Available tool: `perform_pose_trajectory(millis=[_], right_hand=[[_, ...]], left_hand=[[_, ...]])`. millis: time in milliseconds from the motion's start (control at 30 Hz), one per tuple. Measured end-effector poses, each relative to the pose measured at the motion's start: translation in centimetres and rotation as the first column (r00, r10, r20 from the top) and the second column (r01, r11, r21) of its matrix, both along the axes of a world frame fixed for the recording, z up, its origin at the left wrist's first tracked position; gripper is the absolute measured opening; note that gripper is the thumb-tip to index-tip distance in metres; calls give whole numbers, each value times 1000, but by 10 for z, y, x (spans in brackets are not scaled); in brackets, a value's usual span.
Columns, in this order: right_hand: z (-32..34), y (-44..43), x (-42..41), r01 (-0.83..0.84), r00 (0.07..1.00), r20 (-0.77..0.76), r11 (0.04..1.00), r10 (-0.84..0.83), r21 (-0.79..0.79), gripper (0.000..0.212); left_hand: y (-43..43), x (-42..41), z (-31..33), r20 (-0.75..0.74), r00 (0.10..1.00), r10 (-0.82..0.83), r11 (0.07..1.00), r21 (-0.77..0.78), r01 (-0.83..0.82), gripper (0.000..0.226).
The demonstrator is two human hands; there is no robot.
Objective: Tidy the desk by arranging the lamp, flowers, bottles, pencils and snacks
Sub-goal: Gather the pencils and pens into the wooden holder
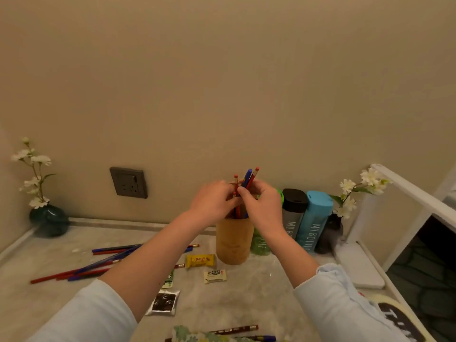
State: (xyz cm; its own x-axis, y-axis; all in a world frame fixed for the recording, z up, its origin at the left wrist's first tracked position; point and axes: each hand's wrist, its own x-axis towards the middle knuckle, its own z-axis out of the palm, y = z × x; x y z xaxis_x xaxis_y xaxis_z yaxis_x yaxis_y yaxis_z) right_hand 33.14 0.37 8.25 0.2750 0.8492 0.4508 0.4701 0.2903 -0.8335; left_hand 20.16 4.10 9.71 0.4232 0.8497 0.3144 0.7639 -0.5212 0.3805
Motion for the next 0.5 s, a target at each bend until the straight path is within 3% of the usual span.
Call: perform_pose_trajectory(millis=[133,233,333,500], right_hand=[[-32,-4,-7,33,999,43,998,-30,-52,19],[-43,-8,-9,20,999,47,995,-15,-94,40],[-46,-14,-10,-23,999,30,995,26,-97,54],[-59,-42,-9,33,999,-39,999,-33,6,65]], left_hand=[[-5,-6,-30,-97,991,90,988,135,-77,19],[-10,-12,-46,-67,989,133,979,167,-120,38],[-21,-15,-53,40,989,144,961,234,-149,54],[-64,-11,-75,390,905,172,942,202,-266,66]])
